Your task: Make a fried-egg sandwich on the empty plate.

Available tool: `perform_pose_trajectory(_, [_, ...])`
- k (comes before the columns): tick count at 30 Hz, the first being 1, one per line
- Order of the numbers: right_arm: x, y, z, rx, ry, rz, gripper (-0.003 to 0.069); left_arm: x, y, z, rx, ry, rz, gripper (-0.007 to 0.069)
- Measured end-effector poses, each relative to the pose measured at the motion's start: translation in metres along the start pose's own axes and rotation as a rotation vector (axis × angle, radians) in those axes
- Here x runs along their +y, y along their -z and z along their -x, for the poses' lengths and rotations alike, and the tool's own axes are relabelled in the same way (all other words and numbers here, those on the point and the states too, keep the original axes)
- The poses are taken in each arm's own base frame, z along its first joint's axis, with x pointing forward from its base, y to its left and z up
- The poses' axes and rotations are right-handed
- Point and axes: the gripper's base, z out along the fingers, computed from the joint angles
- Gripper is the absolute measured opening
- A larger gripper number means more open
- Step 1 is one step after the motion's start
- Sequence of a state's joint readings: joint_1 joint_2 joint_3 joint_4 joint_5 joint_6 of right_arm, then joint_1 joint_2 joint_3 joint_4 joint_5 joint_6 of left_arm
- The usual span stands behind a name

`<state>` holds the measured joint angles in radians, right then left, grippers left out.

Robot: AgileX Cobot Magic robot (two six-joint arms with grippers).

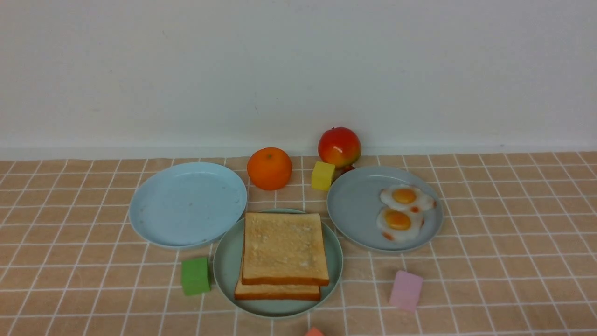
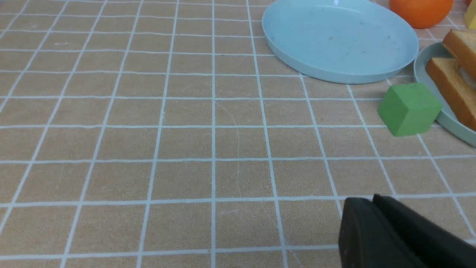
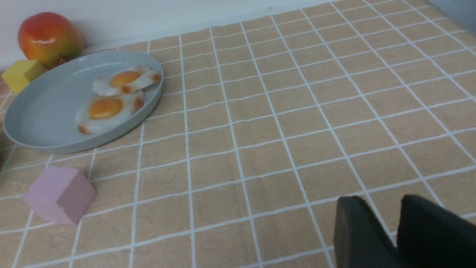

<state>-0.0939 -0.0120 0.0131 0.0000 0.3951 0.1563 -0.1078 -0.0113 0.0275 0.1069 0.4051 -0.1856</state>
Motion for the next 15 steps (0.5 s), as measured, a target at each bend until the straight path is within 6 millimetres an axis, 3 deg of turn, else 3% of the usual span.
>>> perform_pose_trajectory(15, [0.0, 0.0, 0.0, 0.0, 0.0, 0.0, 0.0214, 0.0, 0.0, 0.0, 0.0, 0.0, 0.0, 0.005])
